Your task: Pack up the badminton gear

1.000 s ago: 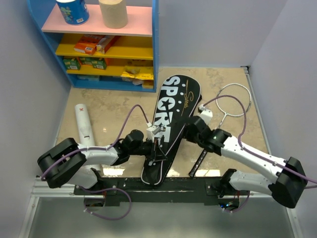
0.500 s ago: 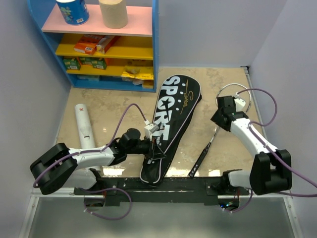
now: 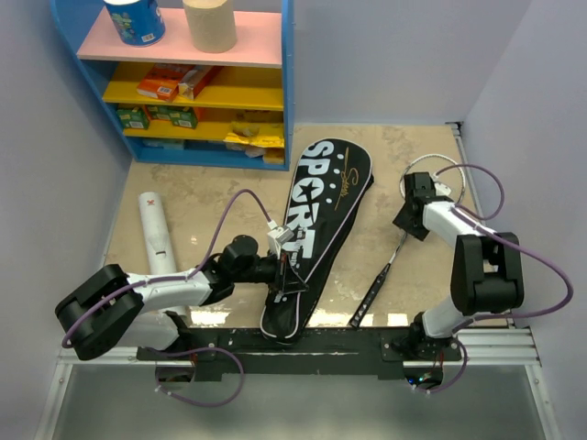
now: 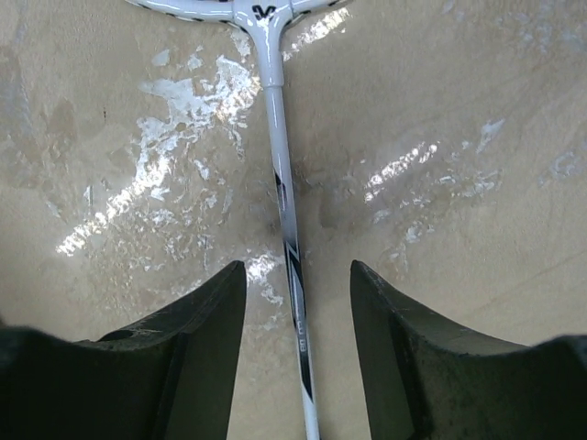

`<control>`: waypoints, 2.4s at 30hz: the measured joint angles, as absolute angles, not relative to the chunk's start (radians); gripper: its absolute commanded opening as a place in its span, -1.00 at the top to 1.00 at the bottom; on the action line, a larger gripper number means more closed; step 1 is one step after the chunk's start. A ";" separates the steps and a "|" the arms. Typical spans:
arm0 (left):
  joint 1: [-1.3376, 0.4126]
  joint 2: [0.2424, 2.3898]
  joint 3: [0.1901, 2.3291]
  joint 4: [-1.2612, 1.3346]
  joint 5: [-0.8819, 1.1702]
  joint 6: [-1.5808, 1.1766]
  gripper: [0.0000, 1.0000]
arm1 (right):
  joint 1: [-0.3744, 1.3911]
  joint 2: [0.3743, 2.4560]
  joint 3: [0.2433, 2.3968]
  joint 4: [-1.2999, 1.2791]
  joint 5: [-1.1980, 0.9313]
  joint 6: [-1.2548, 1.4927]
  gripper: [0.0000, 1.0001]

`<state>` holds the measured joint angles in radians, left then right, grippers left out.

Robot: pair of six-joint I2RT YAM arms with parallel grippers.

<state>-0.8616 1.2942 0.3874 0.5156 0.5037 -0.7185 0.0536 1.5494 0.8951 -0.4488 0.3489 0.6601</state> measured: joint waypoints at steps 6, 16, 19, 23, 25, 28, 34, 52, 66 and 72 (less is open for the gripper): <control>-0.849 1.294 0.387 0.517 0.522 -0.719 1.00 | 0.047 1.612 0.913 -0.418 0.348 0.643 0.07; -0.838 1.298 0.387 0.533 0.540 -0.721 1.00 | 0.023 1.655 0.914 -0.363 0.322 0.607 0.87; -0.838 1.302 0.387 0.537 0.543 -0.722 1.00 | 0.023 1.656 0.913 -0.353 0.318 0.592 1.00; -0.838 1.303 0.387 0.537 0.544 -0.722 1.00 | 0.020 1.653 0.906 -0.328 0.301 0.583 1.00; -0.838 1.303 0.387 0.537 0.544 -0.722 1.00 | 0.019 1.641 0.892 -0.314 0.293 0.581 1.00; -0.838 1.303 0.387 0.537 0.543 -0.722 1.00 | 0.019 1.606 0.870 -0.326 0.270 0.578 1.00; -0.836 1.310 0.393 0.528 0.543 -0.718 1.00 | 0.019 1.452 0.859 -0.382 0.239 0.556 1.00; -0.768 1.381 0.529 0.482 0.516 -0.712 1.00 | 0.407 1.049 0.769 -0.635 0.192 0.672 1.00; -0.649 1.517 0.686 0.453 0.537 -0.694 1.00 | 0.482 0.846 0.711 -0.813 0.186 0.756 1.00; -0.638 1.547 0.727 0.456 0.560 -0.696 1.00 | 0.545 0.882 0.698 -0.822 0.181 0.774 1.00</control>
